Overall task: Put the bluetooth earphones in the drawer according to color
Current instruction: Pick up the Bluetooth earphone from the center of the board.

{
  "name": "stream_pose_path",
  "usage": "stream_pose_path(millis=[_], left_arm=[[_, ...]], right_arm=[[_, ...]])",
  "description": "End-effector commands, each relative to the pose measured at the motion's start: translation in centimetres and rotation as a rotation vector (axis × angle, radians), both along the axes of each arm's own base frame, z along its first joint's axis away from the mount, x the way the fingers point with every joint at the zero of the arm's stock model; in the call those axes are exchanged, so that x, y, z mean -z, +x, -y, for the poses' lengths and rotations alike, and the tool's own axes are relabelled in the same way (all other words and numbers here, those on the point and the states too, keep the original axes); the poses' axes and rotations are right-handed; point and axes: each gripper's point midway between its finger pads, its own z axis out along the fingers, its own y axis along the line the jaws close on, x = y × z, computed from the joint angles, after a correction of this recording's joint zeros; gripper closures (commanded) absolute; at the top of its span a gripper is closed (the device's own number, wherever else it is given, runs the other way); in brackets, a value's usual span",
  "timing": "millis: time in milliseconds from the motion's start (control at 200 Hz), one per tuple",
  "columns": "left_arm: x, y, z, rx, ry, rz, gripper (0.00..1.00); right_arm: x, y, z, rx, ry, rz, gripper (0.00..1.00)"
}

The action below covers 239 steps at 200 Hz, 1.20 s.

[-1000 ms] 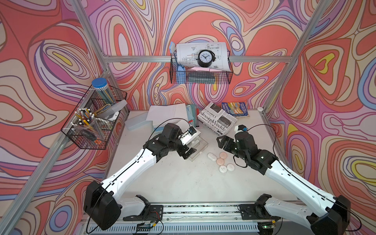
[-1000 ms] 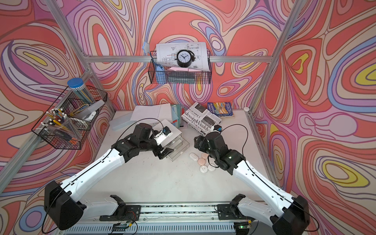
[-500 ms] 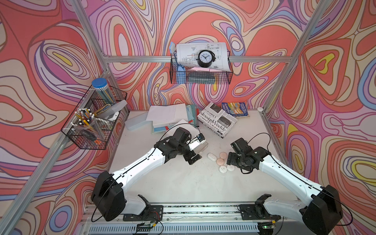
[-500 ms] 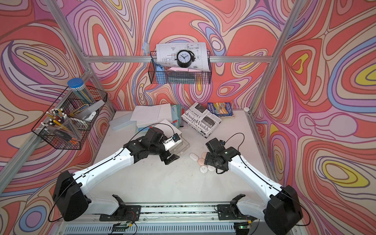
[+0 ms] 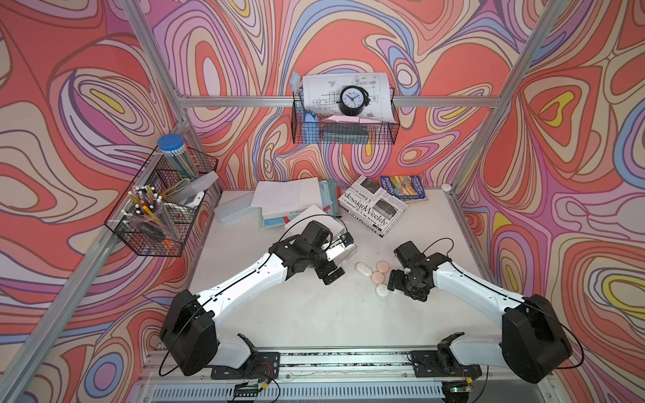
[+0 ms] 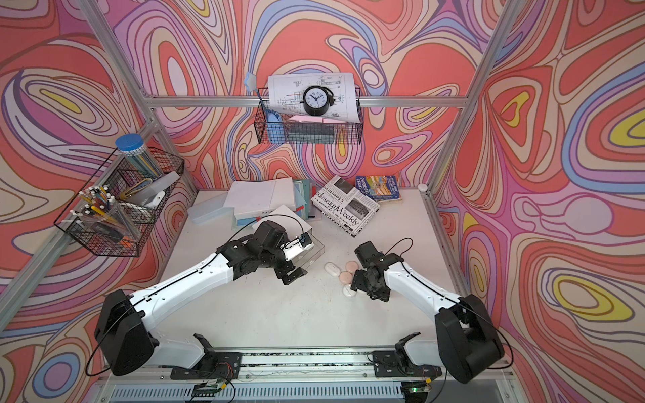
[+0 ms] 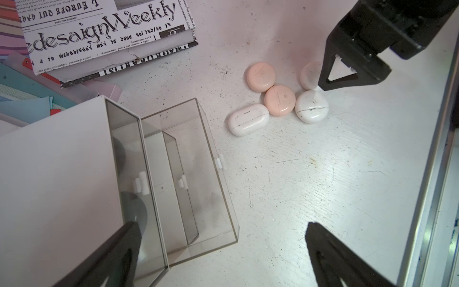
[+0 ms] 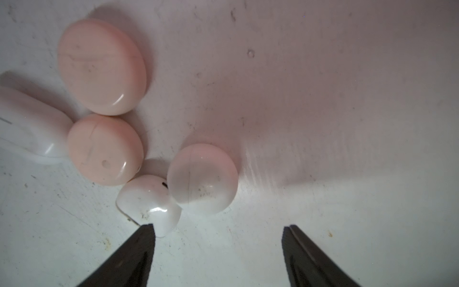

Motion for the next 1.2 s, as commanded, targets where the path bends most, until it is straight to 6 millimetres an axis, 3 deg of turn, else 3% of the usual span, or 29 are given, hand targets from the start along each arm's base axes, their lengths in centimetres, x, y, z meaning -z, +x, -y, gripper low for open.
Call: stream_pose_path(millis=[0,526,786,1192], left_arm=[[-0.5,0.1,-0.2,0.000,0.027,0.021,0.02],[-0.4,0.2,-0.5,-0.007,0.056,0.025,0.02],[-0.4,0.2,-0.5,-0.006,0.058,0.029,0.02],[-0.1,0.1,-0.6,-0.006,0.075,0.018,0.02]], right_arm=[[0.0,1.0,0.0,-0.001,-0.011,0.016,0.18],[2.2,1.6,0.6,0.043,-0.020,-0.024,0.21],[1.7,1.6,1.5,0.064,-0.031,-0.007,0.22],[3.3,0.3,1.0,0.035,-0.005,-0.077,0.26]])
